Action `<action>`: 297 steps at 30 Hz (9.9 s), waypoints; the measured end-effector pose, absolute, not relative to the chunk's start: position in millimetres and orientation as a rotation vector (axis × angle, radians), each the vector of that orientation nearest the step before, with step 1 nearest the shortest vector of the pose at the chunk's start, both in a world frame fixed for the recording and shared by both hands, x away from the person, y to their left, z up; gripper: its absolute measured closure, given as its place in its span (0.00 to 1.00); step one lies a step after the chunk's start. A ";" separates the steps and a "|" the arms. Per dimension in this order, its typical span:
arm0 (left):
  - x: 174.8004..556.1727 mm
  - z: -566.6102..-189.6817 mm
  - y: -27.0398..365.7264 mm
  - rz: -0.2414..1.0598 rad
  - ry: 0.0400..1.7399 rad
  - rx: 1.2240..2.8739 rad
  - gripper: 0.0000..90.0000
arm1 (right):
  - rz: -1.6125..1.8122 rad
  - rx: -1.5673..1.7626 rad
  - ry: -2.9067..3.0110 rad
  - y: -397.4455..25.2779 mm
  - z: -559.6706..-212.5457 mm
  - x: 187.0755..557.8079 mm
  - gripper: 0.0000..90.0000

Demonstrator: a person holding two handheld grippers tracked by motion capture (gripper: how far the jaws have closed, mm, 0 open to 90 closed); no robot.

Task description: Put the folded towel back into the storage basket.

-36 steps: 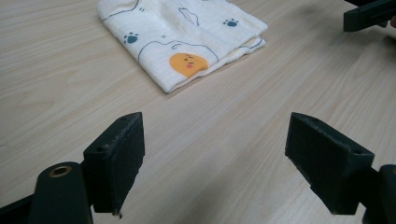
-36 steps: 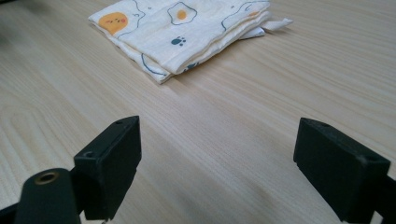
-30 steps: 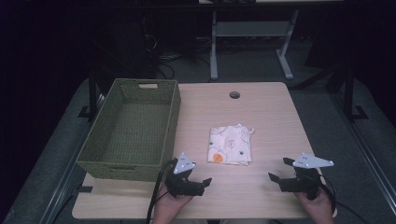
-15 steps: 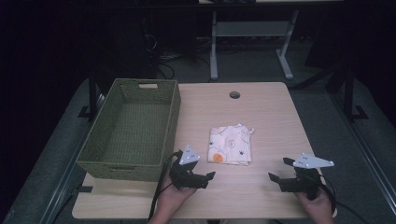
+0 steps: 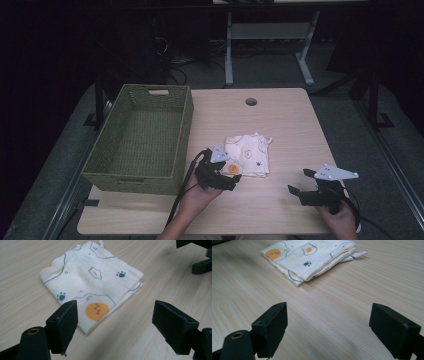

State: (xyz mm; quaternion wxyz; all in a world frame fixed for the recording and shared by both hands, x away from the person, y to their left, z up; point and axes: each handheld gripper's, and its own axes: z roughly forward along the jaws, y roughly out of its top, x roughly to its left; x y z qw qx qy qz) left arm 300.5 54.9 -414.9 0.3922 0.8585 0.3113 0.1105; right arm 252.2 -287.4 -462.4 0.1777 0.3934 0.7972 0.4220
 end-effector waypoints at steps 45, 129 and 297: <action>390.1 -431.8 -11.4 0.213 0.889 2.335 0.28 | 1.215 1.109 2.248 -290.6 -461.6 253.1 0.16; 356.2 -388.3 52.3 -0.006 0.808 2.292 0.92 | 1.194 1.113 2.234 -287.8 -461.2 249.2 0.16; 417.3 -355.3 302.1 0.157 1.150 2.369 0.59 | 1.113 1.274 2.163 -292.0 -470.1 258.2 0.16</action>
